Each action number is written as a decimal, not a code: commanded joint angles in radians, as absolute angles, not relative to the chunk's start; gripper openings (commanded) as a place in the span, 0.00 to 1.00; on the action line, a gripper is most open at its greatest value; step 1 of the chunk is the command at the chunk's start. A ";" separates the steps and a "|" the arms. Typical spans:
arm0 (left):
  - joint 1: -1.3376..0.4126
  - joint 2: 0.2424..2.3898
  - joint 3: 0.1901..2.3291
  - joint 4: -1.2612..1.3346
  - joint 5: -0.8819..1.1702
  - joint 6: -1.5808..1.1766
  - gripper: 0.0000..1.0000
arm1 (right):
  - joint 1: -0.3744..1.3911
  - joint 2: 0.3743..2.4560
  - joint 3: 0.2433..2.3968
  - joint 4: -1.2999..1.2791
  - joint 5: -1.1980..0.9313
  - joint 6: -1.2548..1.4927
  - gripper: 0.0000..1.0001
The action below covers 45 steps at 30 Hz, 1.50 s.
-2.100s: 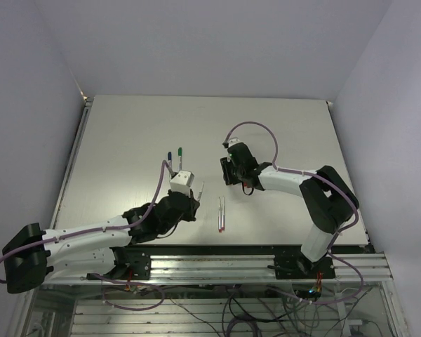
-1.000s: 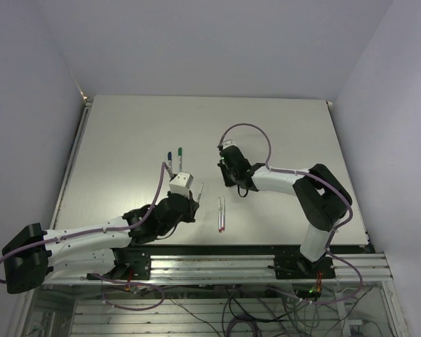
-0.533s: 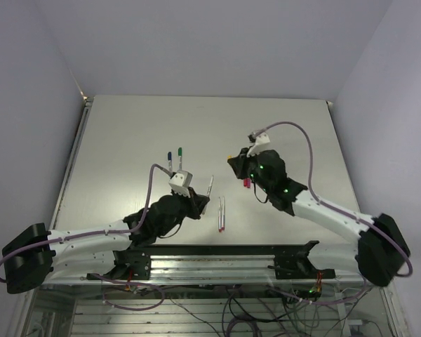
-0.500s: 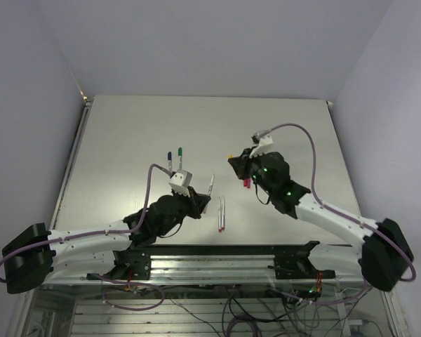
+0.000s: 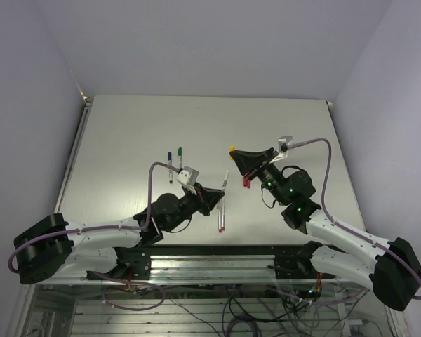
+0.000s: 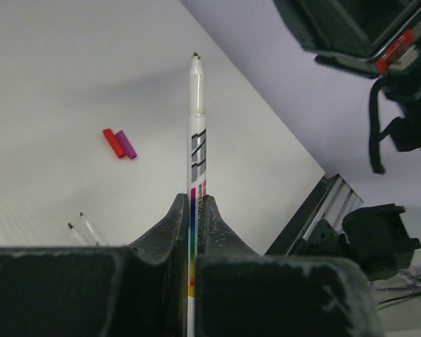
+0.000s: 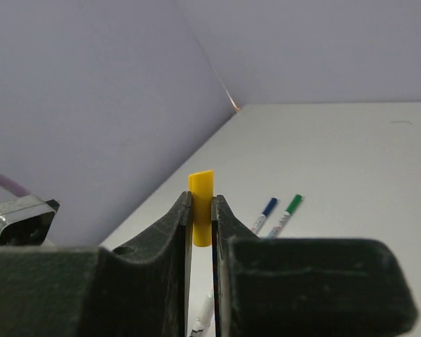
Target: Insert the pens into the pen caps
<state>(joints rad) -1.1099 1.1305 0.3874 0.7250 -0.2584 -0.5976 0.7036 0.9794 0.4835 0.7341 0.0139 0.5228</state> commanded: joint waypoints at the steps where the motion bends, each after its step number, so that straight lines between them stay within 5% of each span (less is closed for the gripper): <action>1: -1.112 1.134 0.430 0.894 -0.196 -0.578 0.07 | 0.706 0.979 0.445 0.922 -0.006 0.576 0.10; 12: -1.113 1.141 0.407 1.019 -0.153 -0.578 0.07 | 0.705 1.012 0.356 1.190 -0.034 0.650 0.09; 45: -1.112 1.124 0.399 1.013 -0.182 -0.567 0.07 | 0.706 1.030 0.347 1.180 -0.067 0.672 0.04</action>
